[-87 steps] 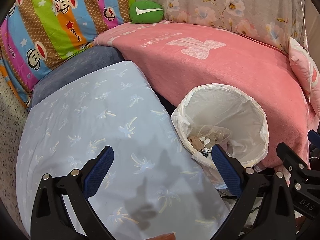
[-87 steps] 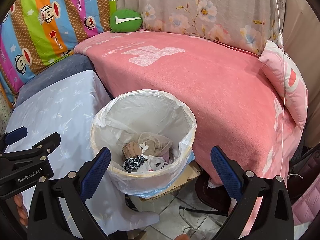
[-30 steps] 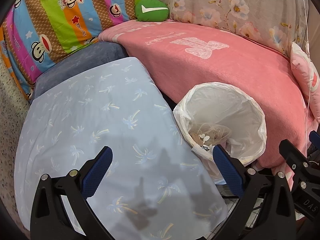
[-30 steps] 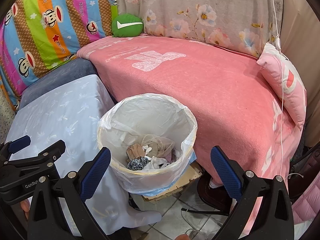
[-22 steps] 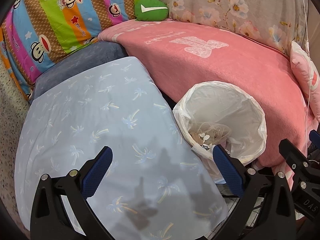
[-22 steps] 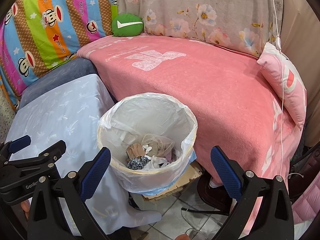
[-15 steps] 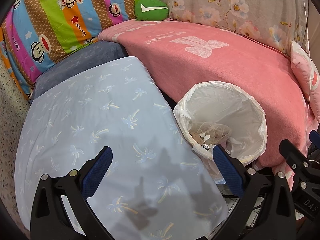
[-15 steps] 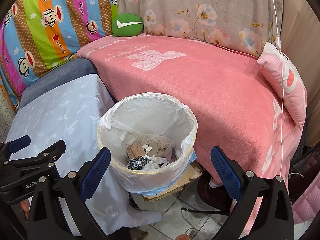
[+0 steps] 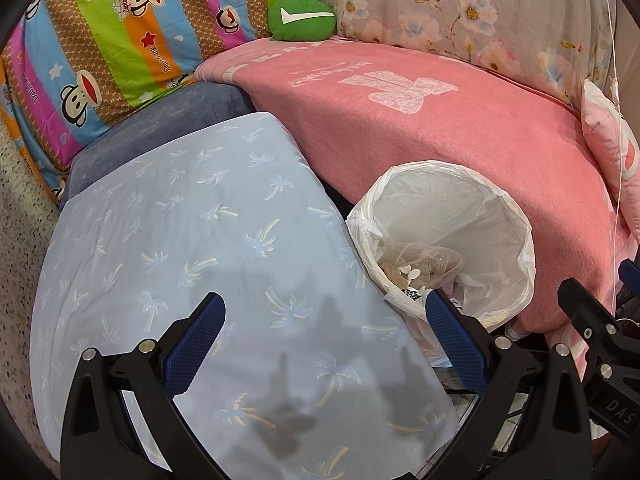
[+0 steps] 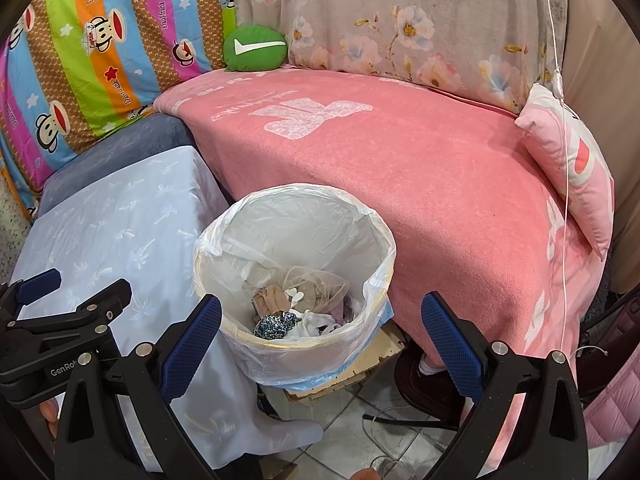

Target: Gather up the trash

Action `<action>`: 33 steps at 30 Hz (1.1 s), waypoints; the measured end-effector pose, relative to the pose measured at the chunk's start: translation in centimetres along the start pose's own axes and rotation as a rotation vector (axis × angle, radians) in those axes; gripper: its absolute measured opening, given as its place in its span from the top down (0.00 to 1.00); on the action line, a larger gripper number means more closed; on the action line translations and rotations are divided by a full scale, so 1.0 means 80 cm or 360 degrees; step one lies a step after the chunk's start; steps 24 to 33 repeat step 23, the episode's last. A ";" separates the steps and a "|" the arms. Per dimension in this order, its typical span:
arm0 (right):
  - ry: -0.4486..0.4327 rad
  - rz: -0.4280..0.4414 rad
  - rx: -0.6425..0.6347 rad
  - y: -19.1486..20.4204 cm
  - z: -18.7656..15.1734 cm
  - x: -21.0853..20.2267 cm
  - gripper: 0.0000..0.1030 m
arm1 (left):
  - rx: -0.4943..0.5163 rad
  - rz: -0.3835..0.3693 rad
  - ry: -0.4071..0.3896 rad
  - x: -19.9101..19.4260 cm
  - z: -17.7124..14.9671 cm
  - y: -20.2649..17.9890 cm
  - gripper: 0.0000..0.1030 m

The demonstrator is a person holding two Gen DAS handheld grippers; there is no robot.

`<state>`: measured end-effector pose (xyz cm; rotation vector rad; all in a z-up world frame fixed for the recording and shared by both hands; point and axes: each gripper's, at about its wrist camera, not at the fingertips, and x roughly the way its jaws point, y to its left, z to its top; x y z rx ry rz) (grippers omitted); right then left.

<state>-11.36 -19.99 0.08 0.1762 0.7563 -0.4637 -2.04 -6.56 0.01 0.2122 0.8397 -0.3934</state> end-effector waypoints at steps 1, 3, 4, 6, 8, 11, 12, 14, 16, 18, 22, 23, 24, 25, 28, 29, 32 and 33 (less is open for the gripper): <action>0.0000 0.0000 0.0000 0.000 0.000 0.000 0.05 | 0.0000 0.0000 0.0000 0.000 0.000 0.000 0.07; 0.0000 -0.0001 0.0000 0.000 0.000 0.000 0.05 | 0.0000 -0.0002 0.0000 0.000 0.000 0.000 0.07; 0.0000 0.0000 0.0001 0.000 0.000 0.000 0.05 | 0.0002 -0.0003 -0.0001 0.000 0.000 0.000 0.07; 0.0000 -0.0001 0.0000 0.000 0.000 -0.001 0.05 | 0.0008 -0.0004 -0.0002 0.001 -0.001 0.000 0.07; 0.0000 -0.0001 0.0001 0.000 0.000 -0.001 0.05 | 0.0014 -0.0006 0.0000 0.003 -0.001 0.001 0.07; 0.0001 -0.0002 0.0001 0.000 -0.002 0.000 0.05 | 0.0021 -0.0013 0.0008 0.004 -0.002 0.002 0.07; 0.0002 -0.0002 0.0001 -0.001 -0.003 0.002 0.05 | 0.0023 -0.0017 0.0011 0.005 -0.001 0.002 0.07; 0.0005 -0.0002 -0.0001 -0.002 -0.005 0.004 0.05 | 0.0031 -0.0019 0.0011 0.004 -0.001 0.000 0.07; 0.0008 -0.0001 -0.0001 -0.003 -0.005 0.005 0.05 | 0.0038 -0.0022 0.0015 0.004 -0.001 0.000 0.07; 0.0007 -0.0001 0.0001 -0.003 -0.005 0.005 0.05 | 0.0037 -0.0031 0.0020 0.004 -0.001 0.000 0.07; 0.0006 0.0001 0.0009 -0.005 -0.005 0.006 0.05 | 0.0057 -0.0035 0.0019 0.004 0.000 -0.002 0.07; 0.0007 0.0001 0.0009 -0.006 -0.004 0.006 0.05 | 0.0059 -0.0034 0.0020 0.004 -0.001 -0.002 0.07; 0.0007 0.0001 0.0009 -0.006 -0.004 0.006 0.05 | 0.0059 -0.0034 0.0020 0.004 -0.001 -0.002 0.07; 0.0007 0.0001 0.0009 -0.006 -0.004 0.006 0.05 | 0.0059 -0.0034 0.0020 0.004 -0.001 -0.002 0.07; 0.0007 0.0001 0.0009 -0.006 -0.004 0.006 0.05 | 0.0059 -0.0034 0.0020 0.004 -0.001 -0.002 0.07; 0.0007 0.0001 0.0009 -0.006 -0.004 0.006 0.05 | 0.0059 -0.0034 0.0020 0.004 -0.001 -0.002 0.07; 0.0007 0.0001 0.0009 -0.006 -0.004 0.006 0.05 | 0.0059 -0.0034 0.0020 0.004 -0.001 -0.002 0.07; 0.0007 0.0001 0.0009 -0.006 -0.004 0.006 0.05 | 0.0059 -0.0034 0.0020 0.004 -0.001 -0.002 0.07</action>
